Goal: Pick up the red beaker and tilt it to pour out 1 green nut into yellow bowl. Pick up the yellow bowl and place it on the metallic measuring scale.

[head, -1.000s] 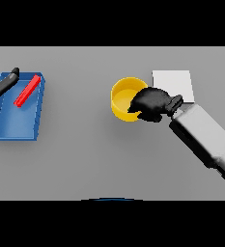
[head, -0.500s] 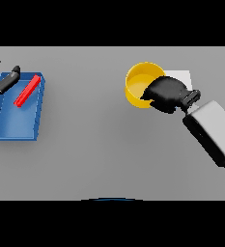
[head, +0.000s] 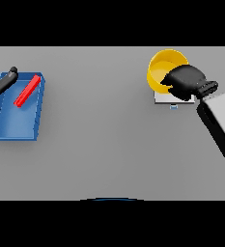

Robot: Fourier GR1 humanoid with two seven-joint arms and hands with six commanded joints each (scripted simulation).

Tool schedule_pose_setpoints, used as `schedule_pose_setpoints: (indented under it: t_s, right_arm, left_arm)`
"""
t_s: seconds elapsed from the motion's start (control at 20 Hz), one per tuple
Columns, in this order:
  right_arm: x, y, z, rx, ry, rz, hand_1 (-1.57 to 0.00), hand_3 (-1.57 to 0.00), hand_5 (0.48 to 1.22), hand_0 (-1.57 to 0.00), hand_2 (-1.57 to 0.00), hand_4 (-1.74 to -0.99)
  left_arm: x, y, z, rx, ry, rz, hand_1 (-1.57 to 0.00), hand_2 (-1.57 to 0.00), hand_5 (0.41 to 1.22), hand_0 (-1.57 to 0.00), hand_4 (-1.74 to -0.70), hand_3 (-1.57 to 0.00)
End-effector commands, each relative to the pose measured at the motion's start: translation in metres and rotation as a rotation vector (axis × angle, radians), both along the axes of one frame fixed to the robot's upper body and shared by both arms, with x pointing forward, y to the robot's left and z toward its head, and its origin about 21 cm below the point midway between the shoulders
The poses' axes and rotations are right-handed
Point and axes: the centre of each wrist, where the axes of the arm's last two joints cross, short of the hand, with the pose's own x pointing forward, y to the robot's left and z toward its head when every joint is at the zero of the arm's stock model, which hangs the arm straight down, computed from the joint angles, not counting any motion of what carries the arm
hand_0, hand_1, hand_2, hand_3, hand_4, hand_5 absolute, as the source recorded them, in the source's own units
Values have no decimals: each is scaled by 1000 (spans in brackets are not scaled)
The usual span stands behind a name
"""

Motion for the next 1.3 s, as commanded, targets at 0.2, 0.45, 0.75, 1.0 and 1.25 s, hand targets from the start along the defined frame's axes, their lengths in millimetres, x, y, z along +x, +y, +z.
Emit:
schedule_pose_setpoints:
  t_s: [0.2, 0.45, 0.75, 1.0, 1.25]
  right_arm:
    - [12, -20, -21, 11, 13, -86, -1571, -1235, 1221, -1571, -1474, -1741]
    - [22, -28, -32, 37, 59, -130, -1571, -1349, 1221, -1571, -1418, -1741]
    - [23, -28, -42, 57, 113, -161, -1571, -1427, 1221, -1402, -1375, -1741]
    - [22, -35, -42, 91, 140, -178, -980, -833, 1072, -721, -1042, -1619]
    - [24, -35, -38, 42, 170, -176, -380, -525, 877, -236, -519, -1501]
  left_arm:
    - [-1, 3, -5, 6, 10, 1, 1, 1, 717, 1, -722, 1]
    - [-2, 3, -8, 8, 14, 1, 1, 1, 710, 1, -725, 1]
    - [-1, 5, -7, 2, 13, 3, 1, 1, 713, 1, -728, 1]
    - [2, -1, -10, 3, 21, 0, 1, 1, 728, 1, -733, 1]
    - [2, 3, -7, 3, 16, -1, 1, 1, 708, 1, -724, 1]
